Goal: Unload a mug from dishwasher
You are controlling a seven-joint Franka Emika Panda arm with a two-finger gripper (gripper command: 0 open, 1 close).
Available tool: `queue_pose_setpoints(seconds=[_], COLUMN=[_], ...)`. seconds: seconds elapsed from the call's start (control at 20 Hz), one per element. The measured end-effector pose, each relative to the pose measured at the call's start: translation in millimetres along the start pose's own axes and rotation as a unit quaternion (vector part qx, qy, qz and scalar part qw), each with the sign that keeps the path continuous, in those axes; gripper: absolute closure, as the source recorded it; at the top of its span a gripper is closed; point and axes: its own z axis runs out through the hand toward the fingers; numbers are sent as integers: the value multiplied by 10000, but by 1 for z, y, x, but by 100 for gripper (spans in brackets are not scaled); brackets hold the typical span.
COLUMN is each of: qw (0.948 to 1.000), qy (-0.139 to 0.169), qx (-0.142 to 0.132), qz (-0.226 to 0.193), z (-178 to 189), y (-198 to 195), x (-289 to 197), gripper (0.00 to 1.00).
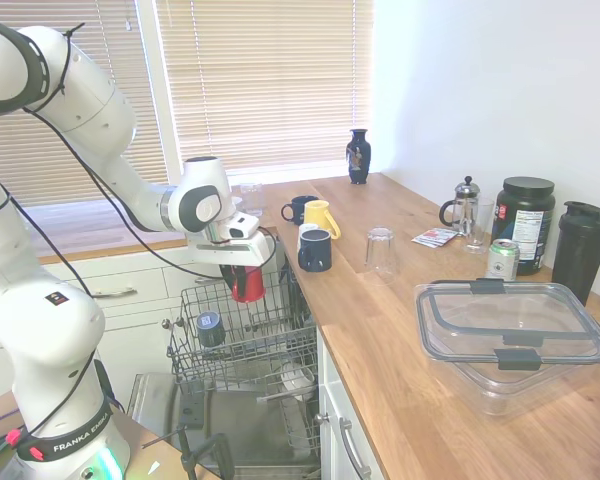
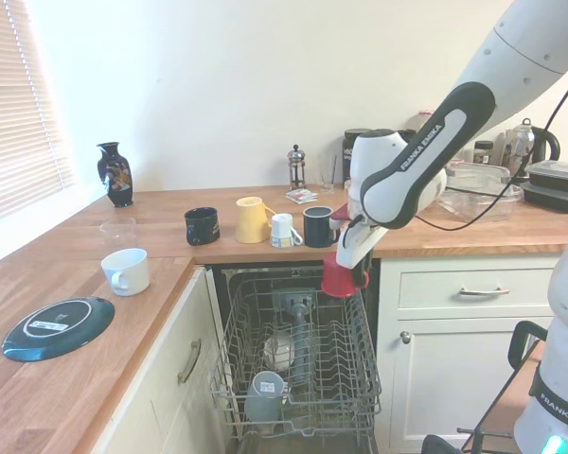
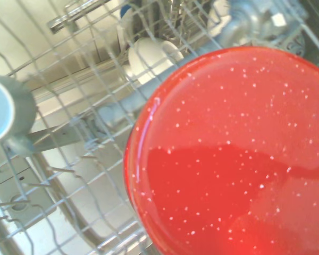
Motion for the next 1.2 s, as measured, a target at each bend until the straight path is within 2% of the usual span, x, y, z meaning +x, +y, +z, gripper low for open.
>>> queue_pose_setpoints(seconds=[0.6, 1.2], qw=[9987, 9951], qy=[-11, -127], qx=[221, 401], qz=[466, 897], z=[-14, -23], y=[86, 137], x=[52, 105], gripper=[100, 100])
